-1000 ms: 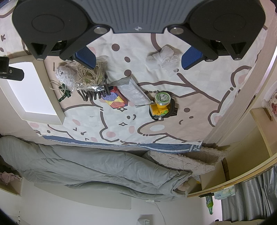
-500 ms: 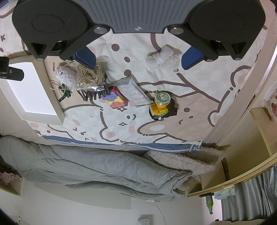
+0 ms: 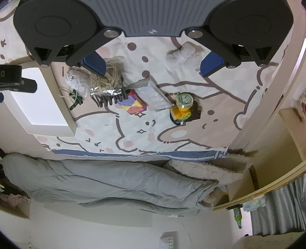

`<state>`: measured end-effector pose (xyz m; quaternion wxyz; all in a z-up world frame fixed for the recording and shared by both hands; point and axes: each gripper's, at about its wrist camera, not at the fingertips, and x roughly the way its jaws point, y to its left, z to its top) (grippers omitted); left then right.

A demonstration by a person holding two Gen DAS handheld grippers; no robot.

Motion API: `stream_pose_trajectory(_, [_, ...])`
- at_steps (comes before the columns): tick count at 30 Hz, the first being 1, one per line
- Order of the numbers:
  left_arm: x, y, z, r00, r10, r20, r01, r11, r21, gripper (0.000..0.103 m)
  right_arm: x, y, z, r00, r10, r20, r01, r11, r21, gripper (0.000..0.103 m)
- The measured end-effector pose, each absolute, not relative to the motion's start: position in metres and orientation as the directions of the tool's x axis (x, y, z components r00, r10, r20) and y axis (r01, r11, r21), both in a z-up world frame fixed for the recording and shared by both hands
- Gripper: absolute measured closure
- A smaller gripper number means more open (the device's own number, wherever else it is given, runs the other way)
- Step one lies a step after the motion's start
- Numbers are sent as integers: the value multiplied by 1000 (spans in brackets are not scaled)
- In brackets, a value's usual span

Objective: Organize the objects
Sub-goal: 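Reach the right gripper to the white knitted ball and grasp it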

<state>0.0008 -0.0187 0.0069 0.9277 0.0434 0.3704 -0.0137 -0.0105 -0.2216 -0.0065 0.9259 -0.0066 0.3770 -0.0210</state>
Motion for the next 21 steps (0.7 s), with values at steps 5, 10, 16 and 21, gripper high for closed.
stream_pose_trajectory(5, [16,-21,23,739,10,-674,41,997,60,0,2,-219,6,741,-63,-668,44,998,-45,0])
stream_pose_trajectory(10, [37,-26,37,748,1,-664,33,999,39,0,18,-210,26,795,-67,-603,2,994,-109,0])
stream_pose_trajectory(16, [67,-44,27,735,7,-678,31,999,44,0,61,-206,36,811,-38,-583,-43,991,-125,0])
stream_pose_trajectory(21, [86,-50,-5,693,-4,-721,20,1000,14,0,101,-221,17,796,-7,-605,-57,995,-86,0])
